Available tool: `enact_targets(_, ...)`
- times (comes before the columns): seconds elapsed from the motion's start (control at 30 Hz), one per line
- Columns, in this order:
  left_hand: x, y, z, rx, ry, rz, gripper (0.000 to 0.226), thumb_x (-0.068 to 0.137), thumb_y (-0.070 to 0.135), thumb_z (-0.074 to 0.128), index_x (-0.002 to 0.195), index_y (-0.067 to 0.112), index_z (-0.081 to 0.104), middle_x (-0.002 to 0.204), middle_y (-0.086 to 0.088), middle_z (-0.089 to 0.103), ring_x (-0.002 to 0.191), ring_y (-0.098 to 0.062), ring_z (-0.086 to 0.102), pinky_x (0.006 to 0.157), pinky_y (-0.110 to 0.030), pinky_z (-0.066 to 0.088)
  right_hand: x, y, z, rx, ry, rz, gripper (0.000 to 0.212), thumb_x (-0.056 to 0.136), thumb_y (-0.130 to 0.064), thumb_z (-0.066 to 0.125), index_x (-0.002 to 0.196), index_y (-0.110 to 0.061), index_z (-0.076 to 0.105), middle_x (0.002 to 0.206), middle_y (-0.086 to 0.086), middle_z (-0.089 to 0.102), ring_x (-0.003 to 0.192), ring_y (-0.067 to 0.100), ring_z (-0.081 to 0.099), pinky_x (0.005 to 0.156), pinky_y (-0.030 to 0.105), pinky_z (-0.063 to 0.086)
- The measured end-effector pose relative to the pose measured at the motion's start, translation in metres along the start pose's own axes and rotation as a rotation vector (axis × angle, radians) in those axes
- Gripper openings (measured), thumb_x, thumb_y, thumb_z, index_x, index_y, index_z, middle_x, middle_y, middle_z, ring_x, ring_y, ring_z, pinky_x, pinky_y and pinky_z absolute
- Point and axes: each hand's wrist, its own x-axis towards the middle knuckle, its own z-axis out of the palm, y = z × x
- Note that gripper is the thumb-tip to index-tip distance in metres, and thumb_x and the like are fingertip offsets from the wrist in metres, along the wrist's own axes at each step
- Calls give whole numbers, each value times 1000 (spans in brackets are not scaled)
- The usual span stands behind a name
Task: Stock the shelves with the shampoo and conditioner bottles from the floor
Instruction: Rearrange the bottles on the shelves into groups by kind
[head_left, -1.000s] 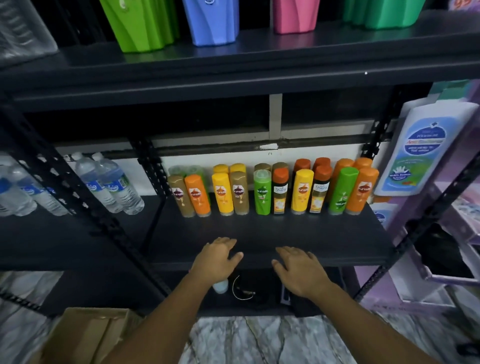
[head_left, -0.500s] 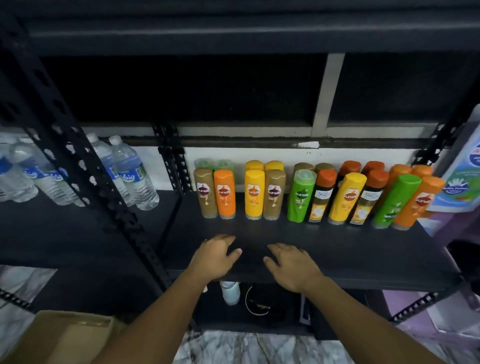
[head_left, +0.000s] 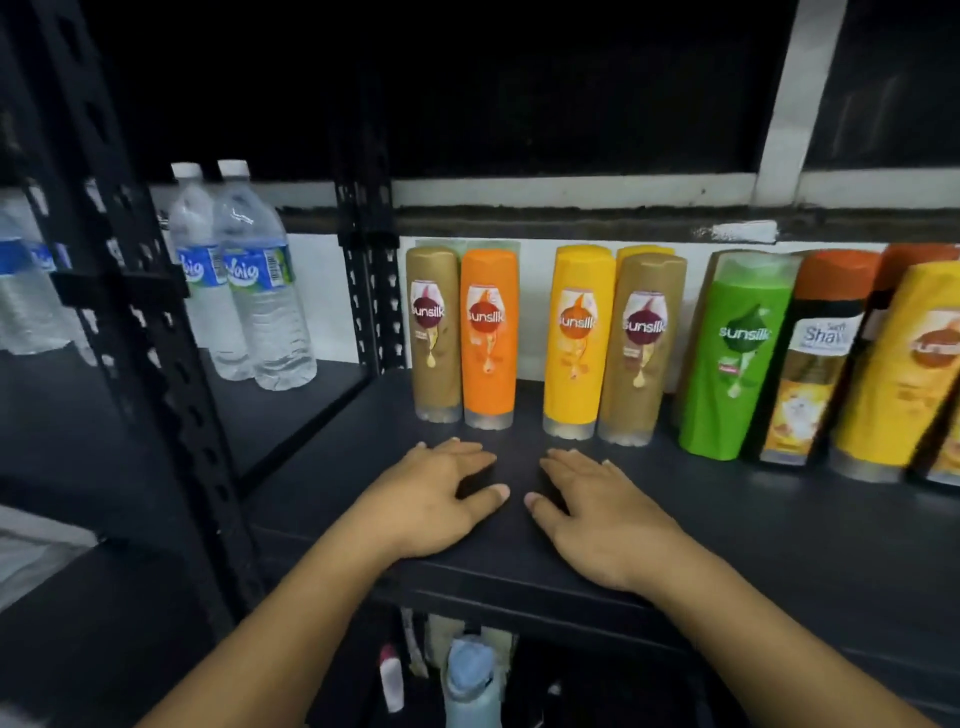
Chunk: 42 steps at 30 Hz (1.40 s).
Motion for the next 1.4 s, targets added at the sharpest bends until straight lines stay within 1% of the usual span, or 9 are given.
enact_targets(0.13, -5, 6, -1, 55, 5, 8, 61, 103, 62, 41, 157, 36, 37, 167, 15, 24, 156, -9, 15, 127, -32, 8, -2, -4, 1, -27, 14, -20, 62, 106, -52, 28, 159, -19, 26, 169, -4, 13, 155, 12, 8, 127, 35, 4)
enact_targets(0.33, -12, 9, -6, 31, 17, -7, 61, 101, 64, 44, 155, 35, 42, 165, 15, 31, 153, -11, 25, 122, -34, 23, -5, -8, -1, -27, 35, 0, 60, 105, -52, 31, 156, -22, 33, 168, -5, 19, 154, 15, 17, 126, 36, 10)
enact_targets(0.53, -15, 8, -6, -5, 77, -46, 63, 95, 69, 49, 148, 36, 51, 157, 9, 46, 140, -16, 46, 113, -38, 42, -8, -9, -3, 30, 72, 43, 62, 101, -57, 41, 156, -29, 36, 164, -10, 28, 149, 16, 30, 121, 34, 27)
enact_targets(0.83, -22, 8, -8, 15, 113, -5, 51, 99, 61, 48, 139, 32, 60, 140, 2, 60, 121, -18, 58, 100, -40, 52, -11, -11, 0, 32, 118, 62, 56, 100, -56, 45, 151, -32, 43, 159, -13, 38, 145, 11, 36, 118, 31, 31)
enact_targets(0.97, -22, 5, -10, -108, 158, -22, 47, 98, 54, 56, 138, 30, 61, 139, 3, 60, 122, -17, 58, 98, -33, 49, -9, -13, -2, 58, 148, 44, 57, 97, -52, 56, 149, -35, 43, 153, -11, 46, 138, 10, 44, 113, 27, 36)
enact_targets(1.1, -11, -6, -25, -392, 332, -78, 39, 96, 45, 64, 131, 28, 65, 129, 5, 62, 106, -11, 55, 90, -29, 46, 12, -28, -12, 291, 252, 69, 76, 88, -42, 75, 152, -34, 35, 153, -6, 45, 139, 13, 44, 107, 28, 39)
enact_targets(1.2, 13, -20, -40, -485, 428, -152, 58, 92, 39, 71, 143, 24, 49, 137, 0, 54, 111, -14, 54, 87, -30, 44, 41, -49, -11, 413, 377, 126, 79, 89, -40, 74, 154, -23, 32, 153, 1, 45, 138, 21, 47, 106, 35, 43)
enact_targets(1.3, 36, -33, -48, -671, 446, -190, 85, 85, 34, 79, 153, 26, 27, 143, -4, 51, 124, -25, 58, 99, -41, 52, 67, -65, -7, 468, 471, 177, 61, 93, -31, 72, 142, -14, 40, 141, 9, 55, 128, 29, 54, 92, 32, 43)
enact_targets(1.4, 59, -45, -43, -775, 387, -167, 96, 77, 34, 82, 151, 40, 21, 140, -1, 58, 122, -25, 62, 103, -52, 53, 88, -72, -2, 600, 536, 211, 58, 90, -28, 75, 135, -15, 40, 136, 10, 57, 125, 31, 56, 93, 37, 47)
